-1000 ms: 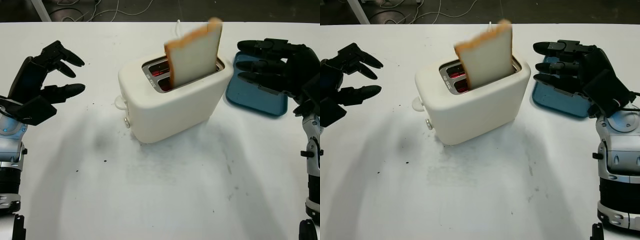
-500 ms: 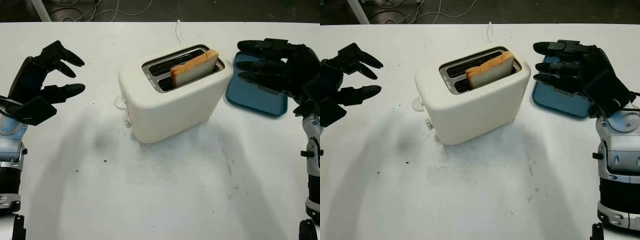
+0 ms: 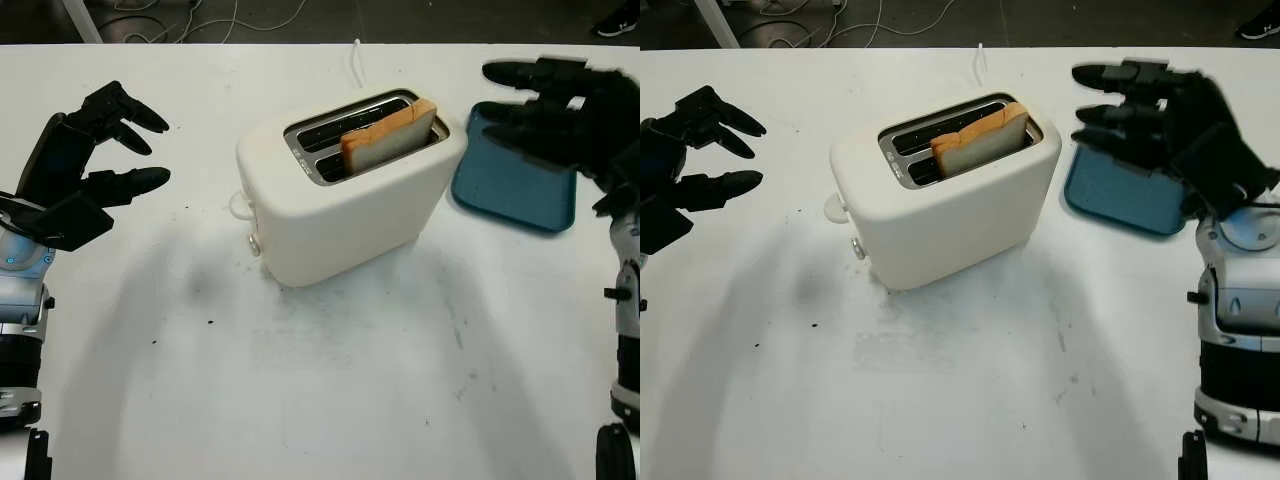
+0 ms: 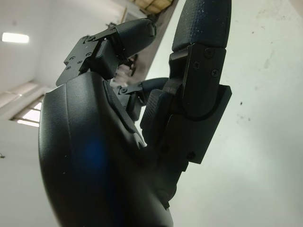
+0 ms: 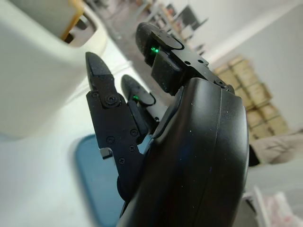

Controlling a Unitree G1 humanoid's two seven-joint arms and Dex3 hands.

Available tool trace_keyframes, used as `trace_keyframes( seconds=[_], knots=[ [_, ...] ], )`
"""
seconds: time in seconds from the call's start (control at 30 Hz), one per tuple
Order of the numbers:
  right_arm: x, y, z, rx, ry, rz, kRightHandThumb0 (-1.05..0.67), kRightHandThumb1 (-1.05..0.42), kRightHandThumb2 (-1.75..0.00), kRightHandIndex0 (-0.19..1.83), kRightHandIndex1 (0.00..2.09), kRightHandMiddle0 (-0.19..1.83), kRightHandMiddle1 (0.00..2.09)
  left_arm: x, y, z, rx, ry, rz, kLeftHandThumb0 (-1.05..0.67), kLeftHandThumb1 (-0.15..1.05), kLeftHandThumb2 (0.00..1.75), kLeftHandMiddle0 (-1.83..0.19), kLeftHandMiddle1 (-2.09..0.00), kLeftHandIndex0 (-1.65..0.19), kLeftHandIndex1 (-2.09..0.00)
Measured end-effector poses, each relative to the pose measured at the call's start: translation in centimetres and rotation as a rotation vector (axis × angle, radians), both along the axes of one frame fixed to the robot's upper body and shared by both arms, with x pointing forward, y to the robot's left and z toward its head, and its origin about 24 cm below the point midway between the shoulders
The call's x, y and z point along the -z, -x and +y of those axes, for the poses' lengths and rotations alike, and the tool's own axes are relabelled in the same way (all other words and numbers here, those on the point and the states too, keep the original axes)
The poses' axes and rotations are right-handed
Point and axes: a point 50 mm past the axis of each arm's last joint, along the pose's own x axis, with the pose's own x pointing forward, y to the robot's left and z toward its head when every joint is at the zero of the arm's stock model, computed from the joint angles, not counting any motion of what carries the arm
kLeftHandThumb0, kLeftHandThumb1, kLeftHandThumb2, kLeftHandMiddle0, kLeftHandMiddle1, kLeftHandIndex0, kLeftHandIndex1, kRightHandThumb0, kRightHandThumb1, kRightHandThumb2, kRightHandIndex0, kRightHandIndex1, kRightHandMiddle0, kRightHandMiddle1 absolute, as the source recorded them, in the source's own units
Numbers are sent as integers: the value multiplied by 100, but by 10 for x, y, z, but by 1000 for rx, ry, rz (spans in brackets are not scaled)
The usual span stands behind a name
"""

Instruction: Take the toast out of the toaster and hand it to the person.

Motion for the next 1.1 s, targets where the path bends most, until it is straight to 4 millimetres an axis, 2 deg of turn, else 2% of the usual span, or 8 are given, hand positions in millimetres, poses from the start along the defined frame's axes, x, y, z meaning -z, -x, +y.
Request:
trace_keyframes(
  seconds=[0.2, 0.43, 0.57, 0.9, 1.1],
  knots=[
    [-41, -3, 14, -16, 49, -147, -22, -70, 0, 93, 6, 85, 2, 1, 0, -1, 2, 4, 1, -105, 92, 27, -41, -141, -28, -132],
    [-67, -6, 42, -89, 211, -268, -28, -64, 0, 93, 7, 87, 2, 2, 0, -1, 2, 5, 4, -105, 92, 27, -41, -140, -29, -131],
    [-69, -12, 59, -160, 320, -290, -23, -62, 0, 93, 7, 88, 3, 3, 0, -1, 1, 6, 5, -105, 92, 27, -41, -140, -28, -131],
    [-51, -26, 84, -196, 635, -281, -54, -62, -1, 98, 11, 85, 0, 3, 1, 0, 0, 6, 6, -105, 92, 27, -41, -139, -29, -129],
    [-55, -27, 89, -210, 810, -241, -76, -70, -2, 83, 5, 77, 0, 2, 1, -1, 1, 7, 5, -105, 92, 26, -42, -139, -30, -130]
  ],
)
